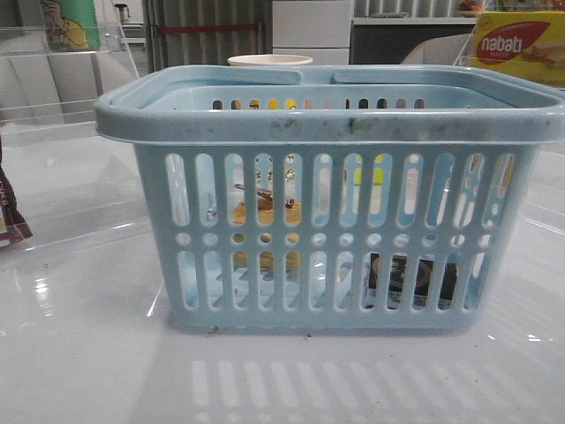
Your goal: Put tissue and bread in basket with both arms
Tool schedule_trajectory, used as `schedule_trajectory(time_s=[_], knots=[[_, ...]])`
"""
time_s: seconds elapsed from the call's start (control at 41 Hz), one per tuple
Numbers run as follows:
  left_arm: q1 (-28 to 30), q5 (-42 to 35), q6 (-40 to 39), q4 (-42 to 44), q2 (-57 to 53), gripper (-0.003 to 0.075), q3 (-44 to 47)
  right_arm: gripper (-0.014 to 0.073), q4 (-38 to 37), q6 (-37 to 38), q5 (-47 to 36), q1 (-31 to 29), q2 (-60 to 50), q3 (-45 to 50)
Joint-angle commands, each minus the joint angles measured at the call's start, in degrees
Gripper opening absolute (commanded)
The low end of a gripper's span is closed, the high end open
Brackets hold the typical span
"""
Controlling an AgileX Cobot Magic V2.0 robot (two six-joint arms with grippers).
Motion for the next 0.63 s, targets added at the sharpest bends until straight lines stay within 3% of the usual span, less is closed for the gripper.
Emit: schedule_trajectory(time_s=[0.0, 0.61], knots=[[-0.39, -4.92, 0.08, 0.04, -1.01, 0.0093, 0.36, 0.0027, -0.78, 0.04, -5.74, 0.06, -1.10, -0.34], [-0.39, -4.92, 0.08, 0.04, -1.01, 0.0093, 0.36, 0.0027, -0.38, 0.04, -5.75, 0.06, -1.10, -0.34]])
